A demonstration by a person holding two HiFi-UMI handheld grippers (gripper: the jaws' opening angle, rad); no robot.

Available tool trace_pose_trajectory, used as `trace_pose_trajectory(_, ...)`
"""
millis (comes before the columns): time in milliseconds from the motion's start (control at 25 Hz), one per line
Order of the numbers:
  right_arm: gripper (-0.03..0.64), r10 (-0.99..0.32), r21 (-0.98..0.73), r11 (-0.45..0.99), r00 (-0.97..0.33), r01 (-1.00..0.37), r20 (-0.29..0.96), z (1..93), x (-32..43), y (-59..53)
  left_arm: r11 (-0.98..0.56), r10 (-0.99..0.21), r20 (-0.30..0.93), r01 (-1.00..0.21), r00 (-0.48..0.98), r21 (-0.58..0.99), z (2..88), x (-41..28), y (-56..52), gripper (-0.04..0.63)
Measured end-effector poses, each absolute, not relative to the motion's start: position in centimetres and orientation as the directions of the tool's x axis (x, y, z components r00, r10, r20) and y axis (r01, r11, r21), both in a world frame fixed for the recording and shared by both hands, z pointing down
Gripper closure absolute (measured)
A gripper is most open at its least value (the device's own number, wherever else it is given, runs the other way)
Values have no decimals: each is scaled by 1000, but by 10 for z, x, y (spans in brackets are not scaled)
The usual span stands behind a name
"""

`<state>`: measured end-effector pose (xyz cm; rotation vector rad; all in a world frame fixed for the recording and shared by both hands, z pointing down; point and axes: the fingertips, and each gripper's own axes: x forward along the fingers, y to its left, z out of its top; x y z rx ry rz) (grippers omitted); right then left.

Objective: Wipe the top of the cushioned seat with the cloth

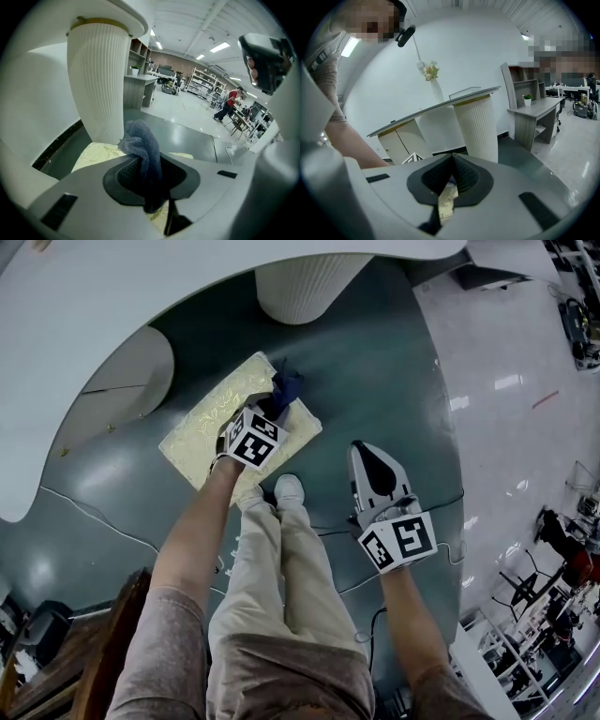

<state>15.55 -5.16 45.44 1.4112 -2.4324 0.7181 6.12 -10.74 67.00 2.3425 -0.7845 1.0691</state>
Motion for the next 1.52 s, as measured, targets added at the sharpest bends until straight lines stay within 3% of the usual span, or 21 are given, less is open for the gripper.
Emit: trace_pose_trajectory(1520, 612, -777, -291, 355, -453, -888, 437, 459, 184, -46, -797, -114, 724, -498, 681, 342, 660, 142, -3, 505)
